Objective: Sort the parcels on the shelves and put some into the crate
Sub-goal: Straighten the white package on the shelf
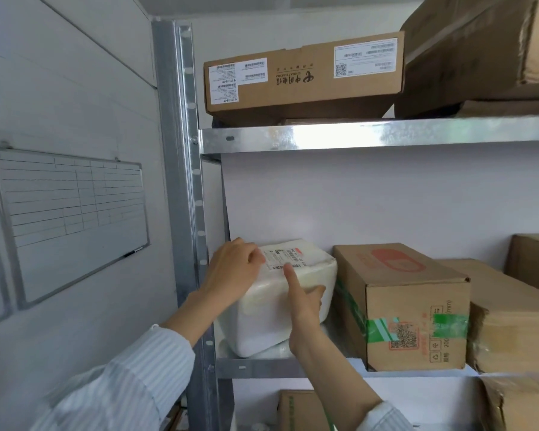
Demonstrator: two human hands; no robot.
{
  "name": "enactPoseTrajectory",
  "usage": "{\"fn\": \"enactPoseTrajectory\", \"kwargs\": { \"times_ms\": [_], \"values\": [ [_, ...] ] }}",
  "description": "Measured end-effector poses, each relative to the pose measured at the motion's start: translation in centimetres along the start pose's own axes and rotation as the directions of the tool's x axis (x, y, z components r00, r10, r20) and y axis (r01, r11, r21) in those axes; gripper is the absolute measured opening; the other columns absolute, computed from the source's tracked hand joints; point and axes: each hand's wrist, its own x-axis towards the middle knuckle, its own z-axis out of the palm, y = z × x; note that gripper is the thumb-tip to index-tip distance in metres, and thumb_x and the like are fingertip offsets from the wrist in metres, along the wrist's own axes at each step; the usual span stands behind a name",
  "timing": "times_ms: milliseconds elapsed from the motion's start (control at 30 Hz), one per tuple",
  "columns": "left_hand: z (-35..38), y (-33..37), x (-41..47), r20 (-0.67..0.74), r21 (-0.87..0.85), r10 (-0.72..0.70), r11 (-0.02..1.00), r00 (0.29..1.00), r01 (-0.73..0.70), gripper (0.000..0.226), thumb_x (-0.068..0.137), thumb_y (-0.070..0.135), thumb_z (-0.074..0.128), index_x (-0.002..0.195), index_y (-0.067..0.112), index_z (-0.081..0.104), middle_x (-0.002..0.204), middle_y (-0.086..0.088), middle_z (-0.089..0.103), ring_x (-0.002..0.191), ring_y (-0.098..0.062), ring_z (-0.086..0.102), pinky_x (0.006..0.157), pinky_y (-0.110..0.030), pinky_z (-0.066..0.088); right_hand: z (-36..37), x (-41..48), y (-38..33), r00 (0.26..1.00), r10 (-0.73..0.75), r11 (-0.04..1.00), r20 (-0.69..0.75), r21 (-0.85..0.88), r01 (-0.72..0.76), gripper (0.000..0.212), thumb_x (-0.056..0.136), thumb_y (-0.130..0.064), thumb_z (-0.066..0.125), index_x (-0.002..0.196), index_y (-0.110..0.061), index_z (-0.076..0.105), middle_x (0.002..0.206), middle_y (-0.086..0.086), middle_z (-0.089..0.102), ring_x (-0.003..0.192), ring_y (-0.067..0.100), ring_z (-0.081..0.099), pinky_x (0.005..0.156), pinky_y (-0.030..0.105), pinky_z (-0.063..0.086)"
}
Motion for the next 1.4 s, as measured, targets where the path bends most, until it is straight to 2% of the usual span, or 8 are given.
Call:
{"fn": "enactPoseTrajectory", "kwargs": {
  "times_ms": [200,333,467,800,933,1133,1300,1400],
  "values": [
    [0.9,0.3,2.3,0.228,0.099,-0.137,0.988,0.964,0.117,0.06,0.088,0.035,0.054,0.143,0.023,0.033,0.151,-0.008,0.03,0.141,-0.029,0.023,0.111,-0.038,0.024,0.0,0.3,-0.1,1.0,-0.012,0.999,-0.005,-0.034,0.012,0.108,0.081,-0.056,0.065,0.154,-0.021,-0.007,0.16,0.01,0.011,0.143,0.029,0.022,0.111,0.041,0.025],
    [0.5,1.2,2.0,0.259,0.3,-0.251,0.939,0.933,0.169,0.063,0.089,0.058,0.041,0.136,0.015,0.039,0.137,-0.01,0.049,0.127,-0.031,0.043,0.099,-0.04,0.031,-0.9,0.5,0.1,0.999,-0.025,0.996,0.033,-0.08,0.028,0.096,0.085,-0.054,0.06,0.154,-0.019,0.003,0.155,0.009,0.026,0.136,0.029,0.033,0.11,0.041,0.031],
    [0.2,1.9,1.2,0.113,0.321,-0.26,0.923,0.959,0.212,0.044,0.1,0.034,0.026,0.123,0.007,0.053,0.13,-0.015,0.05,0.12,-0.033,0.042,0.097,-0.042,0.034,-2.1,0.0,-0.3,0.985,-0.062,0.994,0.159,-0.08,0.075,0.077,0.09,-0.041,0.055,0.151,-0.017,0.014,0.136,0.002,0.044,0.114,0.017,0.047,0.095,0.032,0.036],
    [-0.9,2.4,-3.1,0.165,-0.305,-0.28,0.897,0.946,0.319,0.013,0.102,0.025,0.028,0.111,0.017,0.035,0.096,-0.003,0.056,0.073,-0.016,0.055,0.059,-0.029,0.043,-5.0,-0.8,-2.1,0.856,-0.357,0.925,0.375,0.014,0.38,0.089,0.068,-0.024,0.066,0.148,-0.031,0.027,0.138,0.004,0.054,0.123,0.024,0.056,0.102,0.047,0.046],
    [1.0,1.7,-5.8,0.014,-0.58,-0.213,0.794,0.977,0.181,0.043,0.095,0.0,0.039,0.133,0.017,0.031,0.118,0.01,0.05,0.088,0.001,0.054,0.065,-0.017,0.042,-6.0,-2.1,-2.6,0.751,-0.488,0.829,0.444,-0.031,0.558,0.097,0.067,-0.015,0.066,0.149,-0.04,0.02,0.144,-0.007,0.047,0.129,0.012,0.049,0.097,0.037,0.051],
    [4.6,0.2,-8.3,-0.005,-0.631,-0.276,0.746,0.961,0.212,0.069,0.087,-0.015,0.04,0.148,0.014,0.022,0.138,-0.005,0.048,0.114,-0.013,0.051,0.065,-0.007,0.048,-5.2,-2.7,-1.5,0.715,-0.498,0.743,0.491,-0.184,0.644,0.095,0.067,-0.009,0.057,0.144,-0.048,0.017,0.147,-0.017,0.039,0.137,0.009,0.038,0.108,0.047,0.041],
    [4.9,-0.3,-10.8,0.008,-0.645,-0.205,0.747,0.979,0.162,0.081,0.08,-0.022,0.038,0.148,0.018,0.017,0.137,0.0,0.042,0.122,-0.012,0.044,0.074,-0.002,0.046,-5.4,-2.7,1.0,0.741,-0.47,0.777,0.48,-0.173,0.605,0.082,0.079,-0.002,0.052,0.15,-0.03,0.021,0.149,-0.008,0.038,0.137,0.009,0.037,0.095,0.015,0.046],
    [4.5,-0.4,-11.0,0.033,-0.653,-0.189,0.74,0.981,0.164,0.079,0.08,-0.022,0.04,0.144,0.019,0.017,0.13,0.003,0.041,0.119,-0.012,0.044,0.078,-0.01,0.05,-4.6,-2.8,1.1,0.754,-0.461,0.771,0.467,-0.209,0.601,0.084,0.074,-0.003,0.047,0.151,-0.027,0.023,0.145,-0.013,0.041,0.13,-0.001,0.042,0.1,0.022,0.046]
  ]
}}
